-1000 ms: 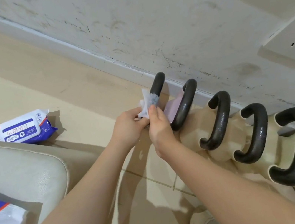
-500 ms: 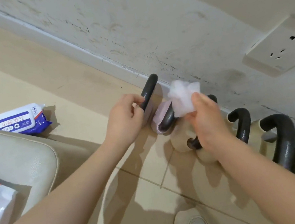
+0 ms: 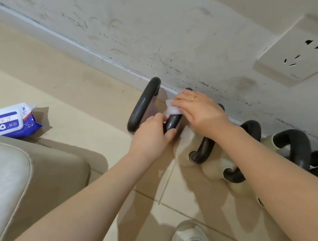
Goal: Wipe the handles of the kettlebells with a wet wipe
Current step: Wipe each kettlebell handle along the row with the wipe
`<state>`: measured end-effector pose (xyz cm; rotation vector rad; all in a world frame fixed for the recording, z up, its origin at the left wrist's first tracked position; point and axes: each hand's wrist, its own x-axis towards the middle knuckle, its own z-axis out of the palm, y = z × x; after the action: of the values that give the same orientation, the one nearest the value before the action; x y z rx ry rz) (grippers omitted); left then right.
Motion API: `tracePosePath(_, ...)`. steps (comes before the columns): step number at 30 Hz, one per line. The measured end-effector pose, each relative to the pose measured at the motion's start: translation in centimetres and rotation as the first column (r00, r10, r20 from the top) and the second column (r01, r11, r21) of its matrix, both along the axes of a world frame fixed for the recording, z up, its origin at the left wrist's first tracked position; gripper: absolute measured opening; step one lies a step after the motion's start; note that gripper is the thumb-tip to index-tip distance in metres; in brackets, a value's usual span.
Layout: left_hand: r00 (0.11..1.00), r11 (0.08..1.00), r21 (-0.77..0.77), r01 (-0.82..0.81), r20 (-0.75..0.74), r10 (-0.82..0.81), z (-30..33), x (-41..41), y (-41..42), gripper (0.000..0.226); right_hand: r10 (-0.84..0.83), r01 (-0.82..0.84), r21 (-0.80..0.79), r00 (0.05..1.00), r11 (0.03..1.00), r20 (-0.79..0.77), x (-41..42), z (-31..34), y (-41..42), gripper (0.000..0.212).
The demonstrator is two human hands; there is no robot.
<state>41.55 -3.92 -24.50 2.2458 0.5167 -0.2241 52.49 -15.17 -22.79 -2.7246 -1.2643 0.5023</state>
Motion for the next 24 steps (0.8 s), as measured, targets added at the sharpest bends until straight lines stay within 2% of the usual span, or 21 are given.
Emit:
tracePosePath(2, 0.999, 0.999, -0.023, -0.042, -0.002, 0.042, 0.1, 0.2, -0.1, 0.041, -0.016, 0.016, -0.013, 1.0, 1.0, -0.013, 0.2, 0.1, 0.6, 0.04)
tracePosePath(4, 0.998, 0.998, -0.01, -0.058, -0.013, 0.058, 0.1, 0.6, -0.3, 0.041, 0.125, -0.128, -0.083, 0.991, 0.988, -0.048, -0.3, -0.1, 1.0, 0.044)
tracePosePath(6, 0.997, 0.998, 0.015, -0.067, -0.038, 0.068, 0.0, 1.0, -0.3, 0.04, 0.18, -0.185, -0.032, 0.978, 0.982, -0.107, -0.2, -0.4, 0.6, 0.045)
tracePosePath(8, 0.993, 0.997, 0.005, -0.082, -0.081, 0.082, 0.0, 1.5, -0.2, 0.039, -0.018, 0.039, 0.126, 0.987, 0.991, -0.162, 0.9, -0.4, 0.3, 0.046)
tracePosePath(10, 0.992, 0.999, 0.018, -0.039, -0.117, 0.041, 0.0, 1.9, 0.0, 0.035, -0.204, 0.218, 0.124, 0.972, 0.968, -0.118, 1.4, -0.5, 0.5, 0.048)
tracePosePath(11, 0.992, 0.999, 0.05, 0.009, -0.128, -0.002, 0.1, 2.0, 0.1, 0.031, -0.177, 0.183, 0.065, 0.98, 0.981, -0.094, 1.2, -0.4, 1.0, 0.045)
tracePosePath(13, 0.987, 0.988, 0.119, 0.097, -0.142, -0.08, 0.6, 1.9, 0.0, 0.026, 0.025, -0.032, -0.058, 0.993, 0.998, -0.119, 0.3, -0.2, 1.9, 0.039)
tracePosePath(15, 0.981, 0.984, 0.119, 0.134, -0.154, -0.115, 0.9, 1.6, 0.1, 0.024, 0.121, -0.133, -0.056, 0.978, 0.99, -0.172, -0.1, -0.2, 1.8, 0.044)
tracePosePath(17, 0.983, 0.991, 0.066, 0.114, -0.155, -0.102, 0.9, 1.0, 0.1, 0.023, 0.024, -0.016, 0.05, 0.986, 0.999, -0.167, 0.9, -0.2, 1.1, 0.044)
tracePosePath(18, 0.985, 0.994, 0.048, 0.099, -0.147, -0.091, 0.8, 0.6, 0.1, 0.024, -0.092, 0.111, 0.109, 0.982, 0.988, -0.162, 1.4, -0.2, 0.9, 0.043)
tracePosePath(20, 0.987, 0.995, 0.036, 0.094, -0.136, -0.088, 0.6, 0.0, -0.1, 0.022, -0.296, 0.322, 0.11, 0.934, 0.94, -0.201, 1.7, -0.5, 1.2, 0.041)
tracePosePath(21, 0.988, 0.995, 0.04, 0.096, -0.126, -0.09, 0.5, -0.3, -0.1, 0.02, -0.336, 0.369, 0.098, 0.909, 0.924, -0.247, 1.8, -0.8, 1.4, 0.037)
tracePosePath(23, 0.991, 0.995, 0.046, 0.09, -0.101, -0.085, 0.2, -0.9, -0.2, 0.021, -0.241, 0.28, 0.103, 0.927, 0.954, -0.286, 1.6, -1.1, 1.4, 0.033)
tracePosePath(24, 0.993, 0.996, 0.039, 0.083, -0.092, -0.079, 0.0, -1.2, -0.2, 0.023, -0.18, 0.214, 0.087, 0.937, 0.973, -0.299, 1.4, -1.0, 1.3, 0.039)
